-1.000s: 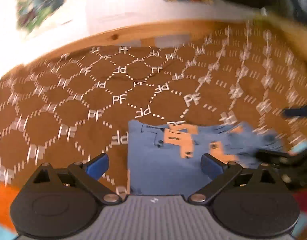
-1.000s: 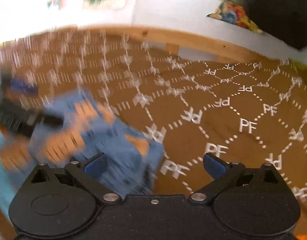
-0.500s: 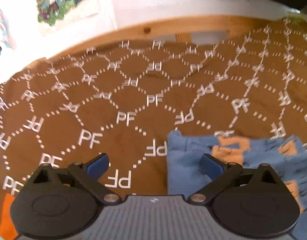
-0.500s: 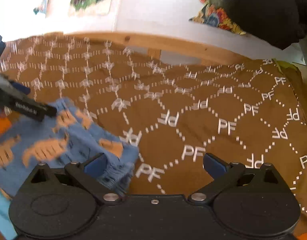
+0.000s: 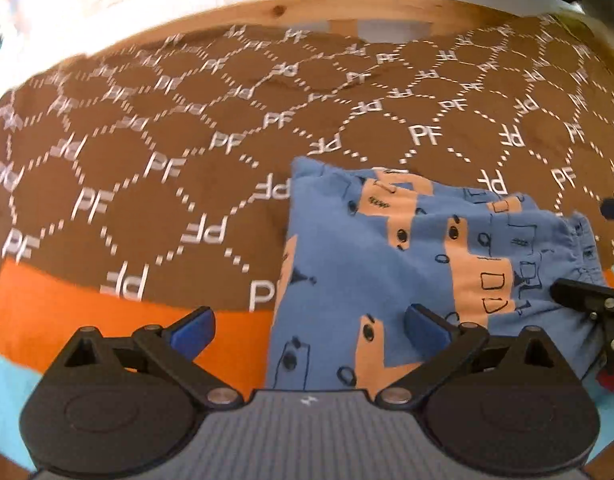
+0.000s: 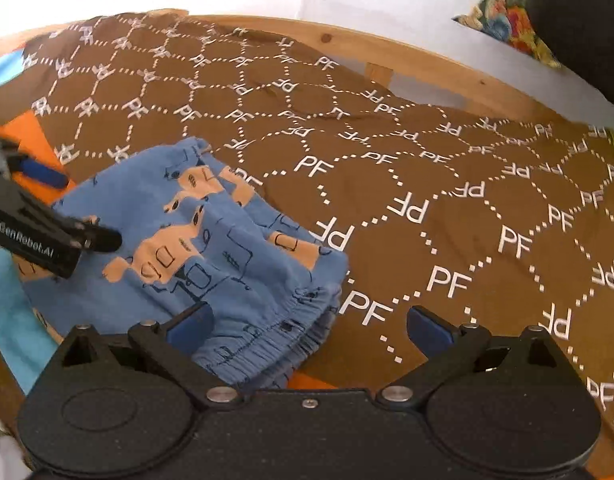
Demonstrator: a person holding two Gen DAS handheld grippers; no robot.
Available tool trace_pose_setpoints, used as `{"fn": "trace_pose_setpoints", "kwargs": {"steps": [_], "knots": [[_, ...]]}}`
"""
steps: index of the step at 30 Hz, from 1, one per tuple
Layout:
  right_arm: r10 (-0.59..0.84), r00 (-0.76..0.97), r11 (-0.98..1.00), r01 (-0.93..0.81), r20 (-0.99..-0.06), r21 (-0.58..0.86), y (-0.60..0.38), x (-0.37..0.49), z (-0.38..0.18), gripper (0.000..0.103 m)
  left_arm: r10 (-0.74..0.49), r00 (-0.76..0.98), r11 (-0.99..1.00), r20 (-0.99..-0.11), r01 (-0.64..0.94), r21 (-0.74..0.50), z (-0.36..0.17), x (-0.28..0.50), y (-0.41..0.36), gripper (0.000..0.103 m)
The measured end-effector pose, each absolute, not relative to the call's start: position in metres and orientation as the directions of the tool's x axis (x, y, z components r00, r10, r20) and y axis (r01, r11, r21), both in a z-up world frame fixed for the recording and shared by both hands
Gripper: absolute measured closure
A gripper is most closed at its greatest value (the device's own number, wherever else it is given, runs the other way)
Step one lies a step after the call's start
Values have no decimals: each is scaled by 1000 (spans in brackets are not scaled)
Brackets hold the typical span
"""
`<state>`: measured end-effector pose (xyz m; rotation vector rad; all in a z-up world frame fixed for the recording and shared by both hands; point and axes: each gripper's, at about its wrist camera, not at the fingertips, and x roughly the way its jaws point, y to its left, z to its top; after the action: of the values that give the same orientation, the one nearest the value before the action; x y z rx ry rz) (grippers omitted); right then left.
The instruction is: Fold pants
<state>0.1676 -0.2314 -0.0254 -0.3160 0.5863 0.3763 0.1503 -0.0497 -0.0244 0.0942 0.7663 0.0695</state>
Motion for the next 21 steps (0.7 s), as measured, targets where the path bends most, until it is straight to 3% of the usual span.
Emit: {"fn": "trace_pose_setpoints", "kwargs": {"steps": [5,15,21], "knots": [[283,783,874,-449,-553,-188,-234,156,-13,1,98,712,994,-695,-33,106,-20,148,-47,1],[311,707,830,-527,-635,-181,-226,151,-27,1,66,698,998,-713,-55,39,-22,133,-33,0],[317,804,884,-442,-504,-149,-242,154,-11,1,3,708,1000,-706,-21,-16,-13,113,-29,0]]}}
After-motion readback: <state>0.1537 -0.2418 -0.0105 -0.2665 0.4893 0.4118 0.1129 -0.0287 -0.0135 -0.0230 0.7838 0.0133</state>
